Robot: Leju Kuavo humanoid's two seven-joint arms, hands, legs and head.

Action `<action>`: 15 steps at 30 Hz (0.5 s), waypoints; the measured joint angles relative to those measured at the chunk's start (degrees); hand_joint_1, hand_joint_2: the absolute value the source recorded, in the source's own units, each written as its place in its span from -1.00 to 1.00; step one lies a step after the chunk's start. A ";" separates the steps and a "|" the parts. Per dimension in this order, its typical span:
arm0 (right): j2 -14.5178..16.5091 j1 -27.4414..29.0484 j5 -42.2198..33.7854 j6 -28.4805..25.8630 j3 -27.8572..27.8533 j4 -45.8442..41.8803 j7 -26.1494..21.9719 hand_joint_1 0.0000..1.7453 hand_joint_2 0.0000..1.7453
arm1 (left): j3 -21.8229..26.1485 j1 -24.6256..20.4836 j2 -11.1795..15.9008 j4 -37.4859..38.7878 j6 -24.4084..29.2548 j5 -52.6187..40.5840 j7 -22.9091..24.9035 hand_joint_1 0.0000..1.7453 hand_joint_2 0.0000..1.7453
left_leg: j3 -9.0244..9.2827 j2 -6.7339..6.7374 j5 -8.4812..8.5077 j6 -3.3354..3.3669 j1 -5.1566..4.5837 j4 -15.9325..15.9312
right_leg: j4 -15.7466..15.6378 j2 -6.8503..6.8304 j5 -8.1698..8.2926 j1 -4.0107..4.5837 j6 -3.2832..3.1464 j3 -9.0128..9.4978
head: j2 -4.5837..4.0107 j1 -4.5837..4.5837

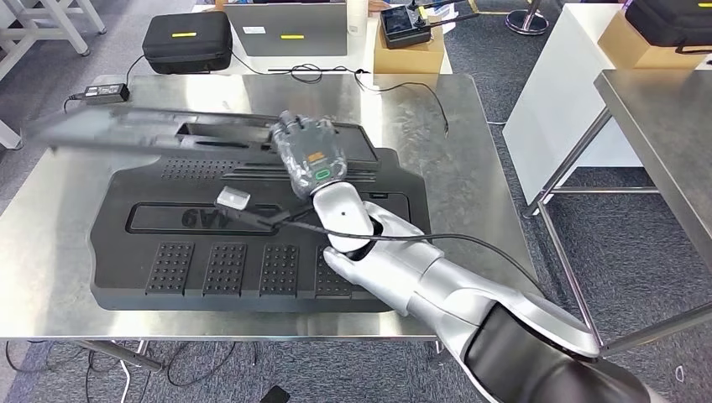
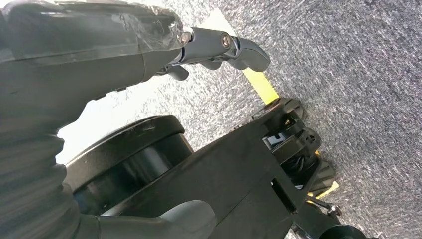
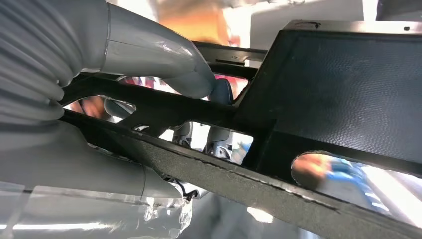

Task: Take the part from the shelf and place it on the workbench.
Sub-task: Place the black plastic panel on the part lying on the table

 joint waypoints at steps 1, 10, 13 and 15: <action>-0.02 -0.01 1.02 1.47 0.66 0.07 -1.47 1.00 1.00 | -0.01 -0.07 -0.01 0.00 -0.08 -0.30 0.05 -1.00 1.00 | 0.00 0.00 0.00 0.00 0.00 0.00 | 0.00 0.00 0.00 0.00 0.00 0.00 | 0.00 -0.01; 0.41 1.75 -1.83 12.89 4.21 1.27 -13.32 1.00 1.00 | -0.01 -0.22 -0.01 0.00 -0.44 -1.38 0.15 -1.00 1.00 | 0.00 0.00 0.00 0.00 0.01 -0.03 | 0.00 0.00 0.00 0.01 0.00 0.00 | 0.00 -0.03; 0.51 2.62 -4.14 15.95 4.45 1.73 -16.06 1.00 1.00 | -0.01 -0.17 -0.01 0.00 -0.45 -1.71 0.13 -1.00 1.00 | 0.00 0.00 0.00 0.00 0.01 -0.03 | 0.00 0.00 0.00 0.01 0.00 0.01 | 0.00 -0.03; 0.55 3.09 -5.00 17.14 4.52 2.03 -17.08 1.00 1.00 | -0.01 -0.17 -0.01 0.00 -0.46 -1.86 0.13 -1.00 1.00 | 0.00 0.00 0.00 0.00 0.01 -0.03 | 0.00 0.00 0.00 0.01 0.00 0.01 | 0.00 -0.02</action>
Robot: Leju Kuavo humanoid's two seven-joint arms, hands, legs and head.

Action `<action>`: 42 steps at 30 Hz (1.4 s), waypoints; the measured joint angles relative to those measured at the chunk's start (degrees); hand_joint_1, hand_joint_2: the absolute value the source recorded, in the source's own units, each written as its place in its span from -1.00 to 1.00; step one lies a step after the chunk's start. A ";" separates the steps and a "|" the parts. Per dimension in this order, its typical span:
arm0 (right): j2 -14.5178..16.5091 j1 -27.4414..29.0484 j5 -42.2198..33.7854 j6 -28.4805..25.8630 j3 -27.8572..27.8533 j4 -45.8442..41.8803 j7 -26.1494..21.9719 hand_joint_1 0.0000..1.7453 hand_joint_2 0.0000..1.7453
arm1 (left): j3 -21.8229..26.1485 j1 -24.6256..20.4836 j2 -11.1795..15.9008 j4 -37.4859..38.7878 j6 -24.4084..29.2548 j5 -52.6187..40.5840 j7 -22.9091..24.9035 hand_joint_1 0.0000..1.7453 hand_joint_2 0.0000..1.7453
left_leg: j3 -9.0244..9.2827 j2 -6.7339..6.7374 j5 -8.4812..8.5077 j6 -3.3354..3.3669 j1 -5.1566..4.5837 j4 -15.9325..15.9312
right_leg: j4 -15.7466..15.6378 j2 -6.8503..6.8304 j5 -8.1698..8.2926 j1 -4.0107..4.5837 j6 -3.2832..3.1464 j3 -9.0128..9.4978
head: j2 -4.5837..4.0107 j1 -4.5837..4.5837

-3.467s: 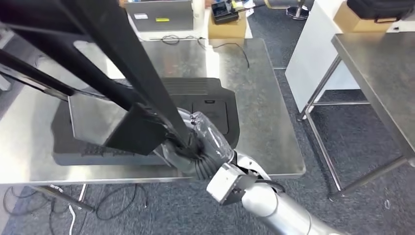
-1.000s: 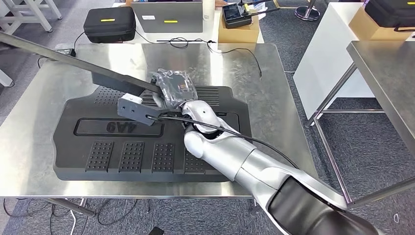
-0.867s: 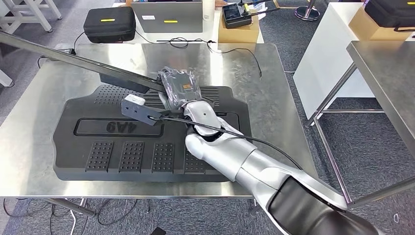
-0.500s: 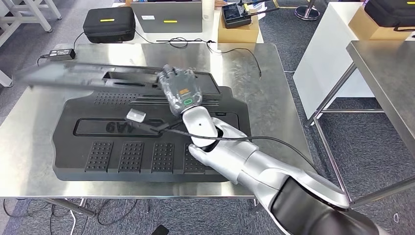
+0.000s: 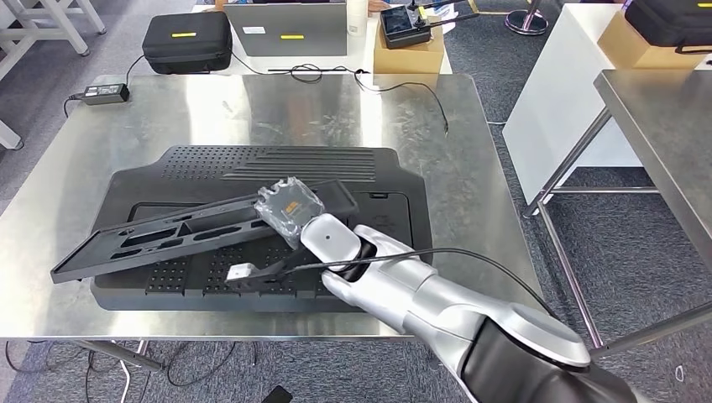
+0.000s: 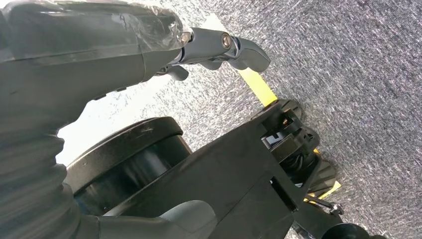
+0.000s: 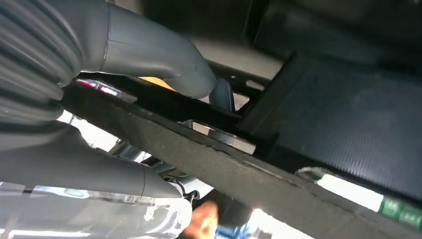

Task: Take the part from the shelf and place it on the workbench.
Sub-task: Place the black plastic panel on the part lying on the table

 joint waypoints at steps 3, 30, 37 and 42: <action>0.08 0.28 -0.86 0.94 0.04 0.36 -0.71 1.00 1.00 | 0.01 0.01 0.00 0.00 0.00 -0.19 0.00 -1.00 1.00 | 0.01 0.00 0.00 0.00 0.00 0.00 | 0.00 0.00 0.00 0.00 0.00 0.00 | 0.00 0.02; 1.82 0.62 -12.78 3.64 -0.02 1.80 -6.19 -1.00 -1.00 | 1.47 0.45 0.00 0.00 -0.87 -2.53 -0.27 -1.00 -1.00 | 0.02 0.01 0.02 -0.03 0.01 0.00 | 0.01 0.01 0.01 0.00 -0.01 0.01 | 0.00 0.02; 2.88 -0.22 -14.21 4.65 -0.05 1.80 -6.74 -1.00 -1.00 | 1.95 0.45 0.00 0.00 -1.05 -2.98 -0.22 -1.00 -1.00 | 0.03 0.00 0.03 -0.05 0.00 -0.01 | 0.01 0.01 0.01 0.00 -0.01 0.02 | 0.00 0.02; 3.68 -0.34 -14.31 4.70 -0.05 1.79 -7.52 -1.00 -1.00 | 2.43 0.46 0.00 0.00 -1.14 -3.21 -0.20 -1.00 -1.00 | 0.03 0.01 0.04 -0.05 0.00 -0.01 | 0.01 0.01 0.03 0.00 -0.02 0.03 | 0.00 0.03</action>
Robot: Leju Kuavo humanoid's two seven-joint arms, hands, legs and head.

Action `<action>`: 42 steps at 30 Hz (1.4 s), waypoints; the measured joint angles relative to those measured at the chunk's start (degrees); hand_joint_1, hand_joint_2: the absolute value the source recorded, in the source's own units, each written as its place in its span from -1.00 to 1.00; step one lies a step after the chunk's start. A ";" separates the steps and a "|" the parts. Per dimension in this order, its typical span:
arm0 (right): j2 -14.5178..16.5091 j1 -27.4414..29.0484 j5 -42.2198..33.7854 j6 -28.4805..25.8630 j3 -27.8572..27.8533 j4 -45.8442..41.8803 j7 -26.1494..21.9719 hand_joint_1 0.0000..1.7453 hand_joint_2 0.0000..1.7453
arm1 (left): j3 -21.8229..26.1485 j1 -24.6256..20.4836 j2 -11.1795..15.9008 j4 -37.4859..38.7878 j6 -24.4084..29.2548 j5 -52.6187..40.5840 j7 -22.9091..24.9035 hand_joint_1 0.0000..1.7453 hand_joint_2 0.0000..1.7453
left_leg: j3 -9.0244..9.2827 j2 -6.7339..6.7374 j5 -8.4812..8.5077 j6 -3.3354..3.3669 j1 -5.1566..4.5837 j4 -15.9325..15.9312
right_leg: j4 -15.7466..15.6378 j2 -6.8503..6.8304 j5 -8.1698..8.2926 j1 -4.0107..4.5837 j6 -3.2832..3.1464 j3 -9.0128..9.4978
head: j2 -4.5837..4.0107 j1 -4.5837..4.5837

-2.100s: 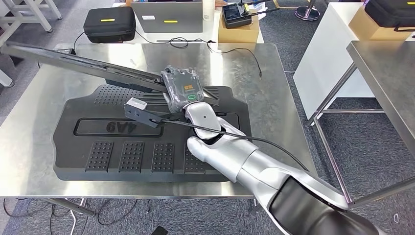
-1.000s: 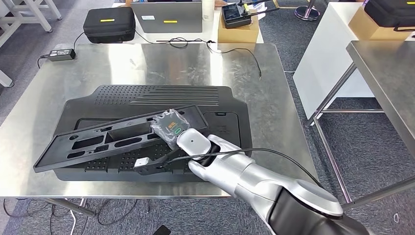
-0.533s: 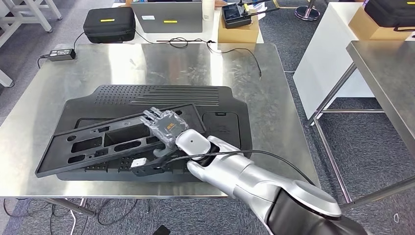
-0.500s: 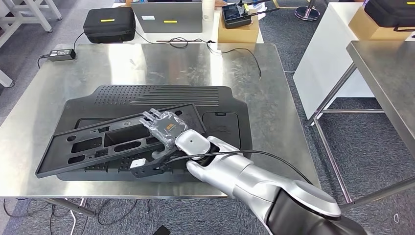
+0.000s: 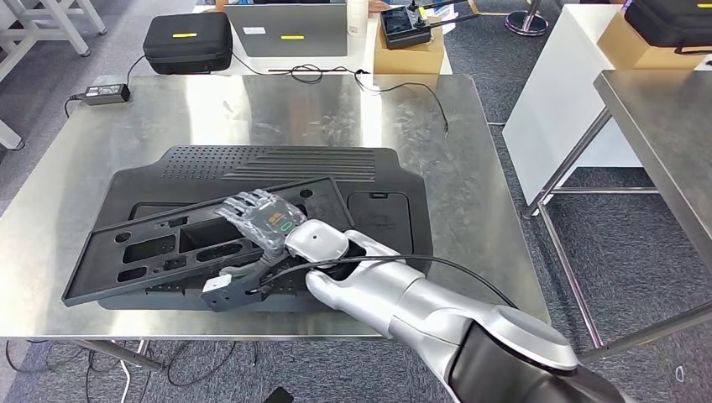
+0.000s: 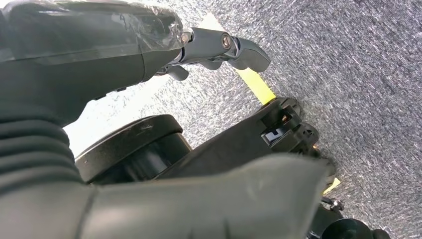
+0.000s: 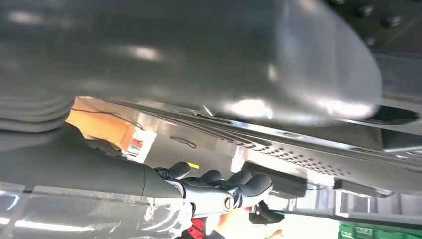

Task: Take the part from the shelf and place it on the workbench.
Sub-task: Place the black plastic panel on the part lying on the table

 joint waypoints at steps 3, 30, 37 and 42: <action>1.14 -0.03 -0.93 0.69 0.00 -0.23 -0.73 -1.00 -1.00 | 0.11 0.00 -0.19 0.00 0.07 -0.35 0.08 -1.00 -1.00 | 0.01 0.00 0.00 0.00 0.00 0.00 | 0.00 0.00 0.00 0.00 -0.01 -0.01 | 0.00 -0.04; -20.08 44.38 -47.04 -26.29 -33.78 -64.53 -18.44 -1.00 -1.00 | 6.51 5.64 -1.64 0.09 7.95 5.31 -6.20 -1.00 -1.00 | 0.34 0.23 -0.28 -0.01 -0.03 -0.05 | -0.28 0.04 -0.08 -0.03 -0.08 0.24 | 0.00 0.03; -23.20 53.98 -41.34 -28.47 -40.25 -76.90 -15.90 -1.00 -1.00 | 7.43 5.54 -1.64 0.09 8.72 5.32 -5.51 -1.00 -1.00 | 0.40 0.26 -0.27 -0.02 -0.02 -0.21 | -0.27 0.06 -0.09 -0.02 -0.10 0.24 | 0.00 -0.08; -24.46 56.83 -41.34 -28.52 -42.45 -81.98 -15.61 -1.00 -1.00 | 7.61 5.53 -1.64 0.09 8.72 5.52 -5.51 -1.00 -1.00 | 0.40 0.27 -0.28 0.00 -0.06 -0.20 | -0.30 0.06 -0.08 -0.07 -0.08 0.25 | 0.00 -0.08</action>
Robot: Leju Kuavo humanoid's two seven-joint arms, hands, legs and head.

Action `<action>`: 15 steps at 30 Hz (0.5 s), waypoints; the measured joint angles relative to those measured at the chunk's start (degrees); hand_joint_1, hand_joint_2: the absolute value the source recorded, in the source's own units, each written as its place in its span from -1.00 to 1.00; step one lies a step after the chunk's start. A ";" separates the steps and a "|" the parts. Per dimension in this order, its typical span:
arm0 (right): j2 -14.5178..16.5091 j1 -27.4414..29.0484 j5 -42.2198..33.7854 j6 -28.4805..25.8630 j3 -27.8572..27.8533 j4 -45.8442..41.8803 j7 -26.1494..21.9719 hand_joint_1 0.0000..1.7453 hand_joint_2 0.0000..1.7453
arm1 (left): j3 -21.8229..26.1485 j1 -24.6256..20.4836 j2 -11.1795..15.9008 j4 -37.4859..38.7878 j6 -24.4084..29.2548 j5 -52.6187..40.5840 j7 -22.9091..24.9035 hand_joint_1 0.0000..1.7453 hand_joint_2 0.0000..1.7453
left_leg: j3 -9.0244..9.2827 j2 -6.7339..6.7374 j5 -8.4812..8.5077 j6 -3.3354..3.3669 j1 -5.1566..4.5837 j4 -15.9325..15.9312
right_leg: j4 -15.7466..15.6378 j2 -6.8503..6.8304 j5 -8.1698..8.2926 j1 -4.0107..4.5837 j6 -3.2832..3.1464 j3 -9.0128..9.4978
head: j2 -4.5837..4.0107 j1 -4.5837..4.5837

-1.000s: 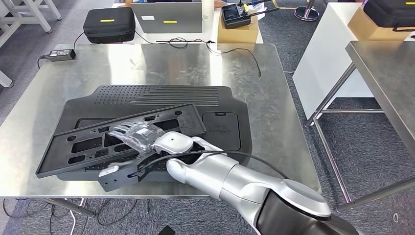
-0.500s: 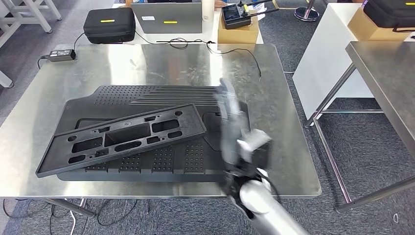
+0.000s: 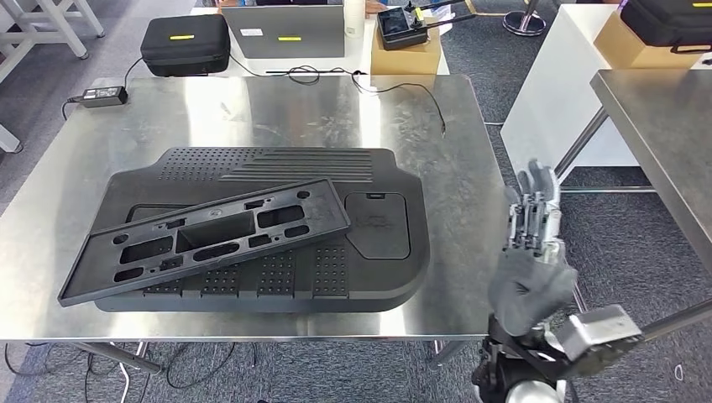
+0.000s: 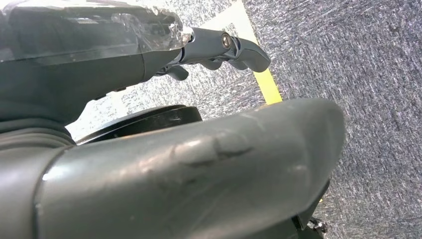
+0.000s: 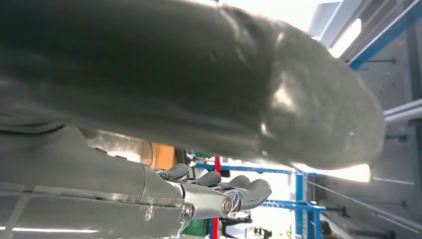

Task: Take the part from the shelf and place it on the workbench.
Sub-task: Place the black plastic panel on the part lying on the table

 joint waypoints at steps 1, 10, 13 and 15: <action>-0.15 0.28 -0.21 0.01 -0.30 -0.69 0.03 -1.00 -1.00 | 0.01 0.00 0.00 0.00 -0.01 0.02 -0.01 -1.00 -1.00 | -0.01 0.01 -0.01 0.02 -0.04 0.03 | -0.02 -0.01 0.01 -0.06 0.02 0.01 | 0.00 -0.02; -0.78 1.63 -3.09 0.50 -1.83 -4.03 -1.64 -1.00 -1.00 | 0.42 -0.07 -0.02 0.00 -0.10 0.15 -0.09 -1.00 -1.00 | -0.05 0.14 0.05 1.04 -0.61 0.16 | -0.21 -0.04 0.35 -0.86 0.95 0.17 | 0.00 -0.46; -1.04 1.62 -3.42 0.67 -2.14 -4.48 -1.90 -1.00 -1.00 | 0.54 -0.17 -0.13 0.00 -0.09 0.22 -0.09 -1.00 -1.00 | 0.33 0.38 1.05 2.01 -0.17 -1.24 | 2.53 -0.02 -2.24 -0.83 1.19 -0.74 | 0.00 -0.16; -1.28 1.69 -3.81 0.66 -2.45 -4.56 -1.95 -1.00 -1.00 | 0.72 -0.24 -0.23 0.00 -0.17 0.26 -0.06 -1.00 -1.00 | 0.12 0.49 1.43 2.31 -0.10 -1.56 | 9.17 0.00 -6.47 -0.83 1.25 -3.47 | 0.00 0.49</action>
